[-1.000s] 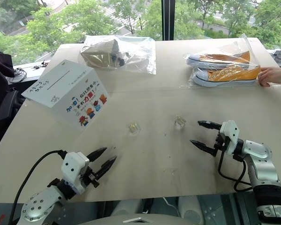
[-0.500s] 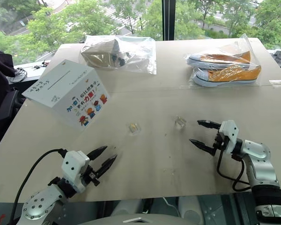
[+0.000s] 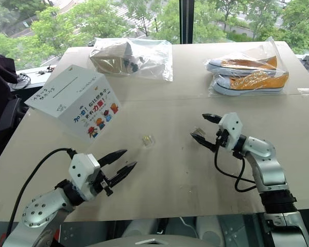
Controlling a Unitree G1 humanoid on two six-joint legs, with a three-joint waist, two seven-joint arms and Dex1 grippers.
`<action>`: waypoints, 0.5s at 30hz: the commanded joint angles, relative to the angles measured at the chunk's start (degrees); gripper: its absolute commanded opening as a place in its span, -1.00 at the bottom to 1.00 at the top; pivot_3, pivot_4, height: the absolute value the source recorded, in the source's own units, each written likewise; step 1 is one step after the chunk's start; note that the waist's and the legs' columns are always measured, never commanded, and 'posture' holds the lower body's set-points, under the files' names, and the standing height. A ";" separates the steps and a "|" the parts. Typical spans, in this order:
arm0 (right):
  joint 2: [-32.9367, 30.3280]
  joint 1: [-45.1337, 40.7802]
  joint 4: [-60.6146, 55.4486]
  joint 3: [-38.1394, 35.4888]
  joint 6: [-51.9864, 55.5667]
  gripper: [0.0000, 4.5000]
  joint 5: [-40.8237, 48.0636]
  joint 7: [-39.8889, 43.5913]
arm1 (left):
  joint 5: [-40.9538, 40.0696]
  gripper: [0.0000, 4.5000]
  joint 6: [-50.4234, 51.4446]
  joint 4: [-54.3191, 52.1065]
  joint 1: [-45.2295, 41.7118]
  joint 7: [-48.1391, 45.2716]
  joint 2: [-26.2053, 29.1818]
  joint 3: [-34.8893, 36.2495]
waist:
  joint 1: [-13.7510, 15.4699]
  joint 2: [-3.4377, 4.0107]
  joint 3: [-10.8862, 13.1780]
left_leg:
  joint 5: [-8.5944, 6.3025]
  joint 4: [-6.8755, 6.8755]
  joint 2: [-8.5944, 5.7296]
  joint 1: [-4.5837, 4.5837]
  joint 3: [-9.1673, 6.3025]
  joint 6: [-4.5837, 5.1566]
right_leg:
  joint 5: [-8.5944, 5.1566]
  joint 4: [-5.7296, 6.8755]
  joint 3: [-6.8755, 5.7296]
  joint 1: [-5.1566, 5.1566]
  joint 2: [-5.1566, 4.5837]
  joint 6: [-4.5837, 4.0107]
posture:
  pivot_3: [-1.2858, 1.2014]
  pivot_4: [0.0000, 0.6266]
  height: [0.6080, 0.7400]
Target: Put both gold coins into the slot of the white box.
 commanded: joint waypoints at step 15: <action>0.11 -1.63 -1.90 2.79 3.77 -0.96 -3.71 -4.40 | -4.82 0.08 7.36 -5.68 -4.41 0.74 2.04 -0.18 | -0.10 0.00 0.00 | -0.02 -0.01 0.11 -0.25 0.20 -0.09 | 0.01 0.11 0.11 -0.41 0.16 -0.01 | 0.03 -0.52 1.00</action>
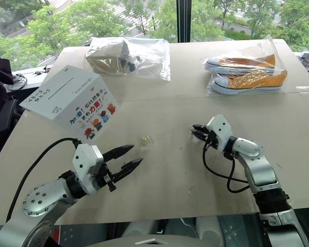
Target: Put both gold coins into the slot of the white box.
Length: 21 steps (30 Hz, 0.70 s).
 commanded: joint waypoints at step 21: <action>19.44 -11.94 -16.10 -16.45 44.34 -0.96 66.47 -26.19 | -52.41 0.08 10.14 5.12 -23.72 24.93 -25.19 -0.44 | -0.51 -0.04 0.00 | 0.00 0.08 0.01 -0.06 -0.05 -0.01 | 0.03 0.08 -0.03 -0.07 0.04 0.00 | 0.03 -0.52 1.00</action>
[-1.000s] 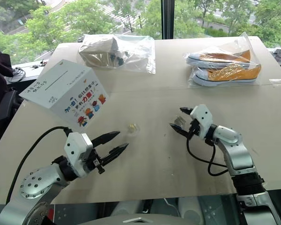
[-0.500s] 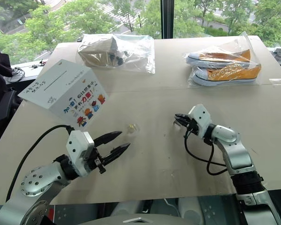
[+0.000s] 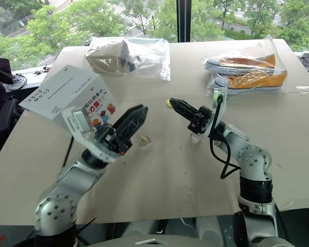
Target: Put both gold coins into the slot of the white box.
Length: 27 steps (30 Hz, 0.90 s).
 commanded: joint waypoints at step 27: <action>-2.43 -0.72 -5.63 5.55 -1.46 -1.00 19.50 -6.30 | -7.37 -0.93 -0.73 2.16 -1.28 -0.17 0.51 -3.92 | -1.05 0.01 -0.01 | 0.00 0.00 0.00 0.00 0.03 0.00 | 0.00 0.01 0.04 -0.01 0.05 0.00 | 0.03 -0.52 1.00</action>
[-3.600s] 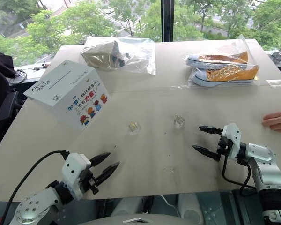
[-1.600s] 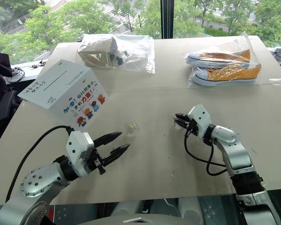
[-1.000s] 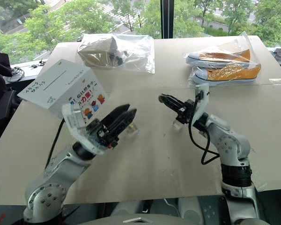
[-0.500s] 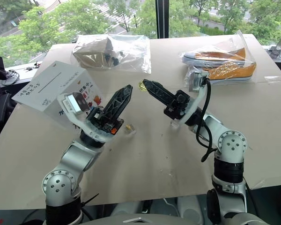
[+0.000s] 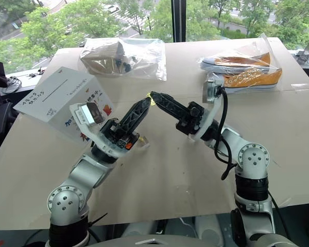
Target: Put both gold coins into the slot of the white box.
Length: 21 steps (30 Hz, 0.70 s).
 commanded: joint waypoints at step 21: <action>-0.25 -0.35 -1.89 0.18 -5.88 0.66 -1.18 -1.21 | 2.40 -1.00 -2.08 -0.29 -4.24 4.34 4.65 5.01 | 0.01 0.00 0.00 | 0.00 -0.02 0.00 0.00 -0.01 0.00 | 0.00 -0.01 -0.01 -0.01 -0.01 0.00 | 0.03 -0.52 1.00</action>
